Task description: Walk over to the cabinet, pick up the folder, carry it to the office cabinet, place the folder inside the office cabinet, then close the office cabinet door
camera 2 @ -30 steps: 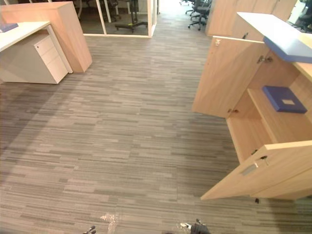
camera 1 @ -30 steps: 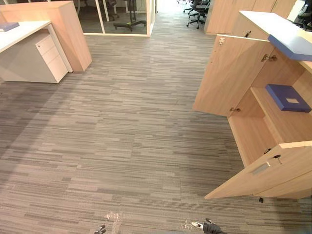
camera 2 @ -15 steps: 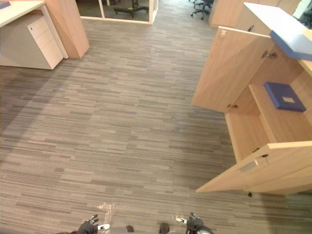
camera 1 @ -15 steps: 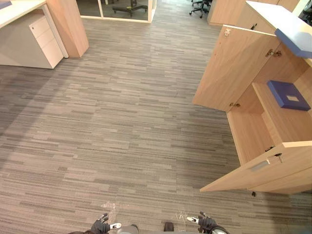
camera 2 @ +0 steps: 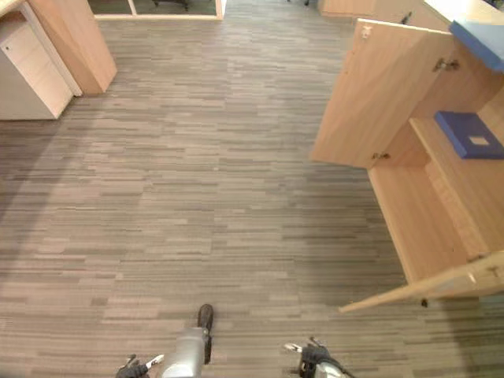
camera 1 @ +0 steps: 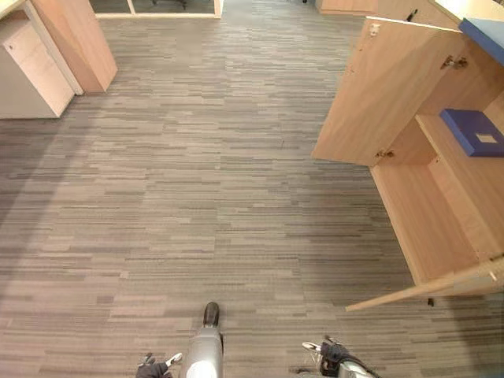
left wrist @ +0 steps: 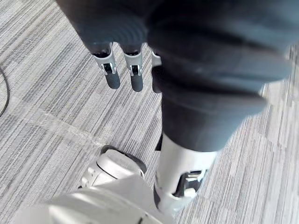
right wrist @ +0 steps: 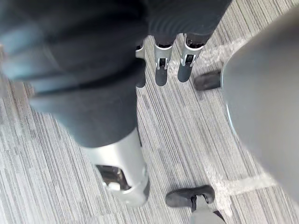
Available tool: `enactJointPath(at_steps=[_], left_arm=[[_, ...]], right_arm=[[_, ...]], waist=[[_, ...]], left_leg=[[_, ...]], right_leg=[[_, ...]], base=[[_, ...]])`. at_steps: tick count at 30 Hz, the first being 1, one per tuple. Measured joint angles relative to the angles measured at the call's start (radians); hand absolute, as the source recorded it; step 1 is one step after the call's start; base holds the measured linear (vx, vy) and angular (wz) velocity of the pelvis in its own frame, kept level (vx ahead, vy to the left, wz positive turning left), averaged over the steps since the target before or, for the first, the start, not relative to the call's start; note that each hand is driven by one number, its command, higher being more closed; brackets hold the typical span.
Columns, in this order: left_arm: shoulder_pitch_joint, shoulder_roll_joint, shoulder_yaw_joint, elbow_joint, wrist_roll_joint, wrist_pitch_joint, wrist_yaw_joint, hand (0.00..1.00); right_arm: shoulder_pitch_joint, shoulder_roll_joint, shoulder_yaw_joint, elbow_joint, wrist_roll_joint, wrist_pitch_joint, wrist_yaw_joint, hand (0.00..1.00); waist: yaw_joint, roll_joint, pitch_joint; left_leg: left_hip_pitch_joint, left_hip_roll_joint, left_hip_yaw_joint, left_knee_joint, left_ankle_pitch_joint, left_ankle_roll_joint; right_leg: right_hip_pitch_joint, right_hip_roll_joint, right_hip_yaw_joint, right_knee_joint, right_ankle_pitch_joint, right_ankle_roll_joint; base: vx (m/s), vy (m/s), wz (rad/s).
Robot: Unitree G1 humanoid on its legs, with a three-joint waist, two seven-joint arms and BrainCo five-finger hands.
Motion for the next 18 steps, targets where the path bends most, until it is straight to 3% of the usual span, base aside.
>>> enactJointPath(at_steps=[2,3,4,5,6,7,8,10,12,14,16,18], left_arm=[[0.004,-0.007,0.012,-0.023,0.022,0.000,0.000,0.00],[0.019,-0.014,0.014,-0.043,0.070,0.001,0.007,0.00],[0.023,-0.015,0.013,-0.047,0.079,0.000,0.007,0.00],[0.036,-0.018,0.009,-0.055,0.114,0.000,0.010,0.00],[0.043,-0.023,0.001,-0.055,0.152,0.001,0.010,0.00],[0.046,-0.024,-0.005,-0.056,0.163,0.001,0.009,0.00],[0.051,-0.026,-0.006,-0.055,0.180,0.001,0.009,0.00],[0.053,-0.036,-0.008,-0.055,0.189,0.001,0.007,0.00],[0.047,-0.037,-0.009,-0.049,0.191,0.004,0.010,0.00],[0.039,-0.035,-0.009,-0.048,0.181,0.006,0.010,0.00],[0.031,-0.035,-0.009,-0.049,0.181,0.007,0.011,0.00],[0.033,-0.035,0.000,-0.055,0.183,0.010,0.009,0.00]], right_arm=[[-0.018,0.026,-0.051,0.000,-0.032,0.010,0.004,0.00],[-0.017,0.036,-0.110,0.000,-0.048,0.012,0.004,0.00],[-0.017,0.037,-0.118,-0.001,-0.051,0.013,0.003,0.00],[-0.010,0.039,-0.157,-0.005,-0.065,0.014,0.003,0.00],[0.000,0.035,-0.183,-0.040,-0.065,0.020,-0.001,0.00],[0.007,0.032,-0.183,-0.061,-0.066,0.018,-0.003,0.00],[0.016,0.031,-0.174,-0.097,-0.066,0.014,-0.008,0.00],[0.014,0.035,-0.117,-0.132,-0.066,0.012,-0.027,0.00],[0.014,0.063,-0.060,-0.173,-0.068,-0.003,-0.056,0.00],[0.009,0.081,-0.058,-0.199,-0.066,-0.014,-0.068,0.00],[0.009,0.085,-0.054,-0.202,-0.065,-0.021,-0.076,0.00],[0.018,0.091,-0.048,-0.221,-0.061,-0.025,-0.077,0.00]], waist=[[0.023,-0.008,-0.022],[0.037,0.001,-0.052],[0.037,0.005,-0.055],[0.030,0.015,-0.059],[0.028,0.020,-0.065],[0.025,0.024,-0.066],[0.010,0.029,-0.066],[-0.004,0.042,-0.064],[-0.013,0.055,-0.049],[-0.012,0.046,-0.021],[-0.014,0.042,-0.013],[-0.014,0.035,-0.010]], left_leg=[[-0.001,-0.043,0.013,0.029,-0.023,0.039],[0.017,-0.080,0.028,0.031,-0.040,0.090],[0.023,-0.088,0.031,0.029,-0.040,0.103],[0.075,-0.134,0.035,0.012,-0.043,0.140],[0.142,-0.177,0.048,-0.027,-0.047,0.167],[0.181,-0.192,0.057,-0.055,-0.046,0.182],[0.252,-0.218,0.060,-0.087,-0.042,0.204],[0.330,-0.222,0.058,-0.121,-0.044,0.206],[0.393,-0.203,0.053,-0.149,-0.065,0.223],[0.451,-0.193,0.055,-0.162,-0.089,0.230],[0.487,-0.190,0.056,-0.162,-0.122,0.234],[0.500,-0.187,0.059,-0.145,-0.179,0.230]], right_leg=[[-0.055,-0.033,-0.019,0.102,0.026,0.001],[-0.088,-0.072,-0.008,0.168,0.068,-0.004],[-0.088,-0.080,-0.007,0.189,0.074,-0.005],[-0.118,-0.127,-0.006,0.310,0.097,-0.032],[-0.195,-0.187,-0.014,0.495,0.153,-0.119],[-0.236,-0.218,-0.025,0.600,0.185,-0.181],[-0.303,-0.259,-0.052,0.787,0.198,-0.203],[-0.369,-0.243,-0.118,0.917,0.130,-0.169],[-0.433,-0.142,-0.228,0.904,-0.015,-0.127],[-0.426,-0.078,-0.348,0.764,-0.046,-0.097],[-0.419,-0.044,-0.473,0.607,-0.044,-0.099],[-0.419,-0.017,-0.586,0.432,-0.016,-0.142]], base=[[0.43,0.312,-0.27],[0.41,0.336,-0.30],[0.40,0.347,-0.22],[0.38,0.344,-0.05],[0.38,0.347,-0.05],[0.38,0.322,-0.01],[0.39,0.276,0.06],[0.38,0.223,0.04],[0.31,0.121,-0.06],[0.28,0.027,-0.08],[0.24,-0.018,-0.09],[0.15,-0.054,-0.06]])
